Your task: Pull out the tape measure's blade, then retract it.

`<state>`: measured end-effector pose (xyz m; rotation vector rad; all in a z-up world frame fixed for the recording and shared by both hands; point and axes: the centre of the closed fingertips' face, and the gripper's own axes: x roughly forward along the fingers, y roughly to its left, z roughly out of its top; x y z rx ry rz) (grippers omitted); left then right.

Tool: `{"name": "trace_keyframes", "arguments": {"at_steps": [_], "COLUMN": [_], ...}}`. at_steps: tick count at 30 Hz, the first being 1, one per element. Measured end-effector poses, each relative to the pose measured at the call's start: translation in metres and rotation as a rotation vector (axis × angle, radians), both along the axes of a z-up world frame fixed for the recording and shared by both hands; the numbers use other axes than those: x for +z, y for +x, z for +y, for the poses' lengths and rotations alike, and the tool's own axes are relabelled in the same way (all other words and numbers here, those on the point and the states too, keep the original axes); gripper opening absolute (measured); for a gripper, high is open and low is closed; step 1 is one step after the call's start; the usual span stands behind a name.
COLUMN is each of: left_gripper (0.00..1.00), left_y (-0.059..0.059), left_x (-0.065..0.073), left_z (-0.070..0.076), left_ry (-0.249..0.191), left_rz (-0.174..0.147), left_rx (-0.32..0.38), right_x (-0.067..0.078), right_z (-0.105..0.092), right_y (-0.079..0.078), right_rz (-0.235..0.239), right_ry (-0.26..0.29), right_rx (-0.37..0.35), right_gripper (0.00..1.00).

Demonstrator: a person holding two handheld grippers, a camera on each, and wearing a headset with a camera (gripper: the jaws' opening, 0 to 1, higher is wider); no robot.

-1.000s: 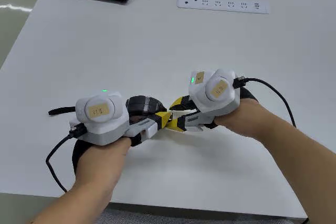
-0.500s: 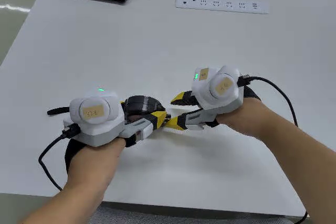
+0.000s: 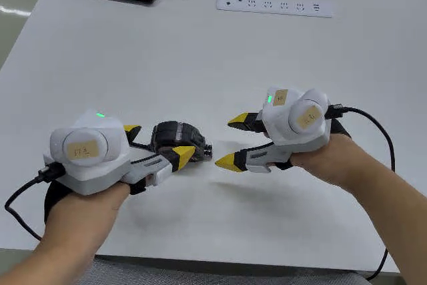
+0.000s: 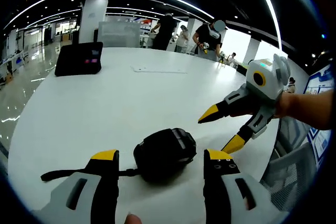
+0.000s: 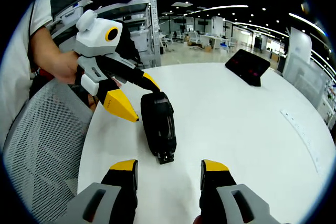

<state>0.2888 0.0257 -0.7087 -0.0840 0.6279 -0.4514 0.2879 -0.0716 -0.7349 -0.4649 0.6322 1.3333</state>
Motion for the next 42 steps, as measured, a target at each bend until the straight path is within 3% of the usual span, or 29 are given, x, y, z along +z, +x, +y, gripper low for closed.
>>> {"name": "trace_keyframes", "arguments": {"at_steps": [3,15,26,31,42], "left_gripper": [0.62,0.68,0.82,0.84,0.91], "left_y": [-0.004,-0.021,-0.028,-0.032,-0.038], "left_x": [0.001,0.005,0.014,0.018,0.024], "left_z": [0.001,0.007,0.014,0.019,0.032], "left_ry": [0.026,0.054,0.070,0.072,0.081], "left_rz": [-0.009,-0.008,-0.017,-0.022,-0.019], "left_rx": [-0.033,-0.116,-0.164,-0.178,-0.204], "right_x": [0.003,0.016,0.035,0.042,0.044], "right_z": [-0.006,-0.029,-0.046,-0.055,-0.080], "right_y": [-0.001,-0.005,-0.008,-0.010,-0.021], "right_rz": [-0.005,-0.044,-0.092,-0.096,-0.081], "right_ry": [-0.002,0.001,0.027,0.038,0.025], "right_rx": [-0.020,-0.097,-0.134,-0.159,-0.203], "right_gripper": [0.48,0.62,0.72,0.79,0.84]}}
